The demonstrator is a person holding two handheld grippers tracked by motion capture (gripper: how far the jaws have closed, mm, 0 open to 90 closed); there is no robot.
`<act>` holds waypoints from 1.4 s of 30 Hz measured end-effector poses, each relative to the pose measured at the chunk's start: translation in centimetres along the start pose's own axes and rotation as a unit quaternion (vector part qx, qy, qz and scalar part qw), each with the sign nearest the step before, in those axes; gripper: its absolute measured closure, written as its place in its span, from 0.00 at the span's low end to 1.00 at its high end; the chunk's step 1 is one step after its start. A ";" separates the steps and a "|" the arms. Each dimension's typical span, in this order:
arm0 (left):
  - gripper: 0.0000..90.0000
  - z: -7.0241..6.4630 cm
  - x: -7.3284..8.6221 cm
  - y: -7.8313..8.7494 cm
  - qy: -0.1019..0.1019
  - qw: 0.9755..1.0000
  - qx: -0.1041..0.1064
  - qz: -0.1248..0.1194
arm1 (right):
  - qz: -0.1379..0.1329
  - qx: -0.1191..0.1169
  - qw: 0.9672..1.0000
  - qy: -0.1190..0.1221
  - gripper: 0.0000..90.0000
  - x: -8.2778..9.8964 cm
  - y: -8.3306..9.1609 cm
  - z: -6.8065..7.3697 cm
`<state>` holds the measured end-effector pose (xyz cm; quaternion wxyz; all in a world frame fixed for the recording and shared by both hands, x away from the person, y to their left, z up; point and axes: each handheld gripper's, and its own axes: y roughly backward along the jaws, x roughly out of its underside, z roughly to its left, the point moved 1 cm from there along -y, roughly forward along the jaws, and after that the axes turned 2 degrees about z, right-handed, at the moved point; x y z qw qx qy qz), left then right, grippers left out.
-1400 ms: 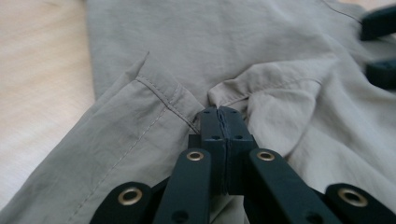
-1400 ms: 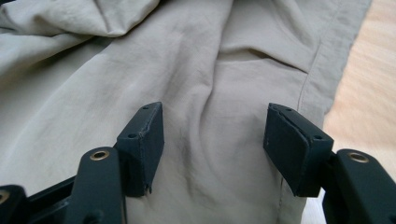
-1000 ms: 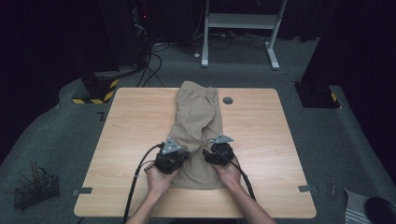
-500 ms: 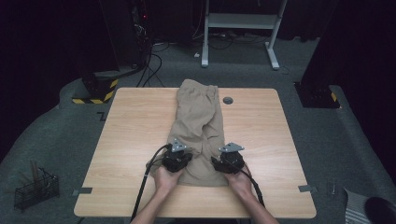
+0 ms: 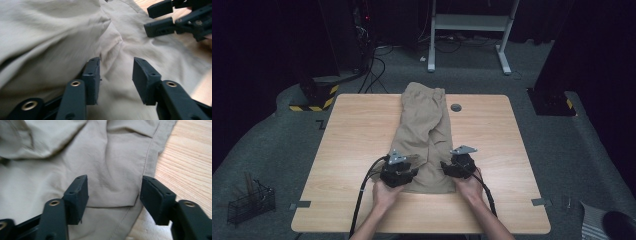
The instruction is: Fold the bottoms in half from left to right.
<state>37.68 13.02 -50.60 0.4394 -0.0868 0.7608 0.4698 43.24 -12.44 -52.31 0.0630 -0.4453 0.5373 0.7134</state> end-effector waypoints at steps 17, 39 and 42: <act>0.59 1.2 4.3 1.7 0.017 0.998 -0.056 0.010 | -0.014 -0.094 0.995 0.033 0.59 -1.7 -0.3 4.6; 0.53 0.0 4.6 1.2 -0.028 0.995 -0.097 0.008 | 0.012 -0.100 0.992 0.079 1.00 -1.6 -2.1 5.9; 0.53 0.1 4.6 1.2 -0.024 0.995 -0.095 0.008 | 0.003 -0.096 0.992 0.077 1.00 -1.6 -1.2 5.2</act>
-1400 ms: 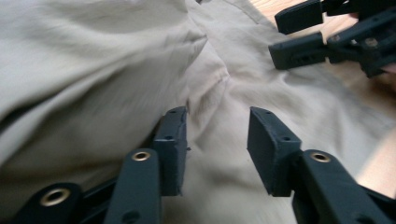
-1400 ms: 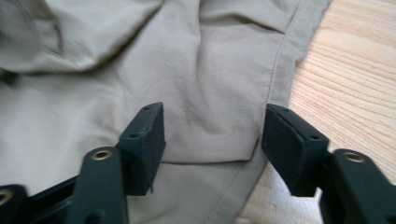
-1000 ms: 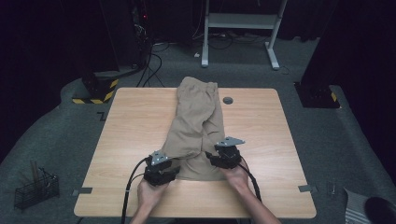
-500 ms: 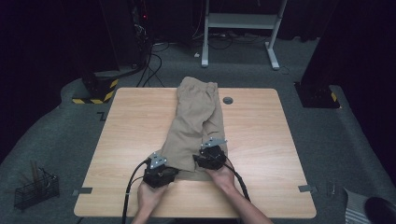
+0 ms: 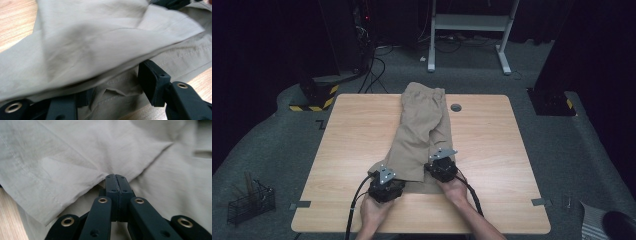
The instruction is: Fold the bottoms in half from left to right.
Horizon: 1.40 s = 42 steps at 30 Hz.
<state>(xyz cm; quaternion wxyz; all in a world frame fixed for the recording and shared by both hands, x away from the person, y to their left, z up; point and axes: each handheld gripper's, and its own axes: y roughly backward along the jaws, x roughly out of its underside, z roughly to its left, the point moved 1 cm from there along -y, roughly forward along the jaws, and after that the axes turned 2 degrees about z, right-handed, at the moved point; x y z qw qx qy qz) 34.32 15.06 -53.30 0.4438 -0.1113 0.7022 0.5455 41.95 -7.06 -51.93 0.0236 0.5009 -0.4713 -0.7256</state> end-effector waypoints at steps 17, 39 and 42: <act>0.52 -0.1 0.1 0.1 0.002 1.000 -0.004 0.000 | -0.015 0.062 0.997 -0.053 1.00 4.2 5.2 -4.6; 0.43 0.5 0.8 3.3 0.010 1.000 0.006 -0.018 | -0.031 0.041 0.996 -0.070 1.00 4.3 5.3 -4.9; 0.42 1.6 1.1 3.9 0.011 1.000 -0.002 -0.010 | -0.032 0.041 0.996 -0.070 1.00 4.3 5.4 -5.0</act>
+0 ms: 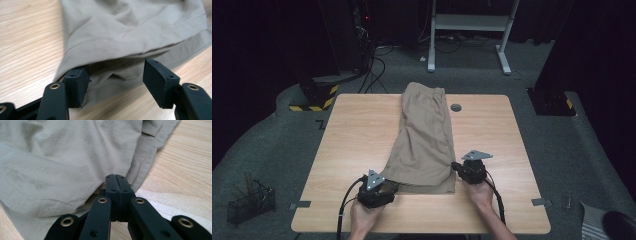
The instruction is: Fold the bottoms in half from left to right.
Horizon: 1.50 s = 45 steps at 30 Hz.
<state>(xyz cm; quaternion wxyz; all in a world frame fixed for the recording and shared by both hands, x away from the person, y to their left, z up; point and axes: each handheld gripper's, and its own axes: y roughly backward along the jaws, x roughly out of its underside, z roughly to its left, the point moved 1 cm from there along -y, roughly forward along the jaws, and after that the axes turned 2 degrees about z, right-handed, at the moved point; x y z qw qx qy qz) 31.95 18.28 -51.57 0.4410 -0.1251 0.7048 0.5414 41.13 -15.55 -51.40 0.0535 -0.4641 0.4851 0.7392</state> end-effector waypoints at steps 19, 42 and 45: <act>0.40 5.4 -3.2 2.3 0.038 0.998 0.011 -0.044 | -0.024 0.000 1.000 -0.009 0.81 -0.2 1.3 -0.3; 0.40 4.6 -4.7 -2.8 0.050 0.999 0.009 -0.004 | -0.029 -0.060 0.997 -0.026 0.67 1.2 2.3 1.7; 0.41 4.2 -4.5 -4.2 0.050 0.999 -0.001 0.010 | -0.012 -0.060 0.998 -0.022 0.75 1.4 1.6 1.9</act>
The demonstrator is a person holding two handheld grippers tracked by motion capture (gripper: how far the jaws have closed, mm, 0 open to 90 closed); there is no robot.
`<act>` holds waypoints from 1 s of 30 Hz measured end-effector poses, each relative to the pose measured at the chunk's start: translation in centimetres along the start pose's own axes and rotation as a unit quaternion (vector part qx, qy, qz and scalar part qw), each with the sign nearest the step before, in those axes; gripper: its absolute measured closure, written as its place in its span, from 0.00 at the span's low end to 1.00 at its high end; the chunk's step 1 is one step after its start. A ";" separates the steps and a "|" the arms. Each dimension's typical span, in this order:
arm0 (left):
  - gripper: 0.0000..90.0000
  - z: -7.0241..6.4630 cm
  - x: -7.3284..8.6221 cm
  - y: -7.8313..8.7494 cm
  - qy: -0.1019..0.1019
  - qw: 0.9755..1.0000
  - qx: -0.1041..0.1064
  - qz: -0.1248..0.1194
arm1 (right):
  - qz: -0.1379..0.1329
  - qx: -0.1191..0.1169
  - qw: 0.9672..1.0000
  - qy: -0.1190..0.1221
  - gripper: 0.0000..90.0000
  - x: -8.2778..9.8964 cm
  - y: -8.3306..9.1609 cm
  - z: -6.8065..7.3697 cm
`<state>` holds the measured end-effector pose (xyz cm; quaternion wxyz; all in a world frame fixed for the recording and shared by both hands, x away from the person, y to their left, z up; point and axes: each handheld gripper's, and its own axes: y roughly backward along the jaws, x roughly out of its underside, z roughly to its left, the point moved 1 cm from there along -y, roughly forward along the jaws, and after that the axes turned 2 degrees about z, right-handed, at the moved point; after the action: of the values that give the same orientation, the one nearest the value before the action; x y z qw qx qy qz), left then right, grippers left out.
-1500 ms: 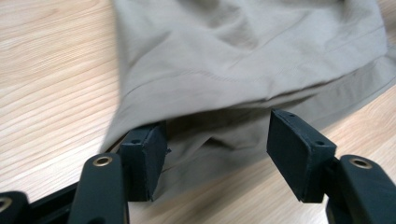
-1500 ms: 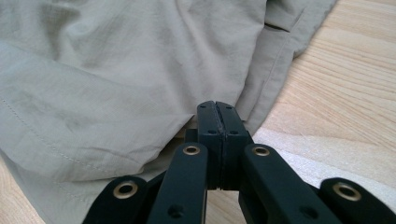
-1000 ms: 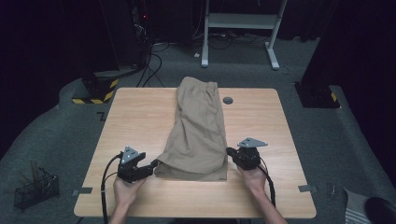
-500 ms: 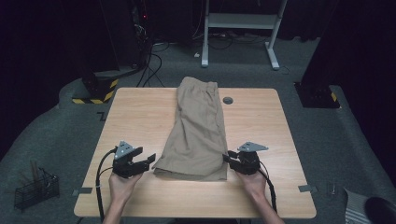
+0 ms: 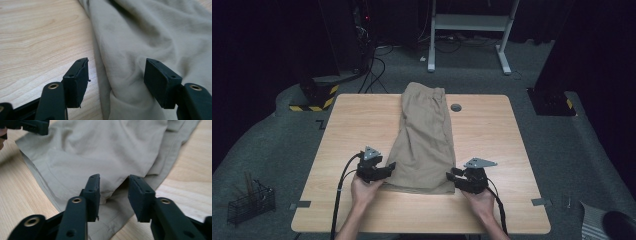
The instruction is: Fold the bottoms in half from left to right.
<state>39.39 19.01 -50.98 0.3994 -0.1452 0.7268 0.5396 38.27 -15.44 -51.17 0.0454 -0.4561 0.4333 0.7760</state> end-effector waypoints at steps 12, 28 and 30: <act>0.42 -0.3 1.1 -1.5 -0.012 0.999 -0.022 0.029 | -0.026 0.014 0.997 0.072 1.00 -4.1 -0.8 1.8; 0.41 -0.6 1.9 -1.6 -0.029 0.999 -0.036 0.005 | 0.003 0.021 1.000 0.004 0.73 0.3 -0.9 0.4; 0.41 -0.7 1.9 -1.6 -0.027 0.999 -0.038 0.005 | -0.001 0.010 1.000 0.014 0.83 0.0 -1.2 0.6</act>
<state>38.91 18.25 -53.34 0.4105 -0.1416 0.6956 0.5724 38.41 -14.32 -51.82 0.0449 -0.4666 0.4414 0.7651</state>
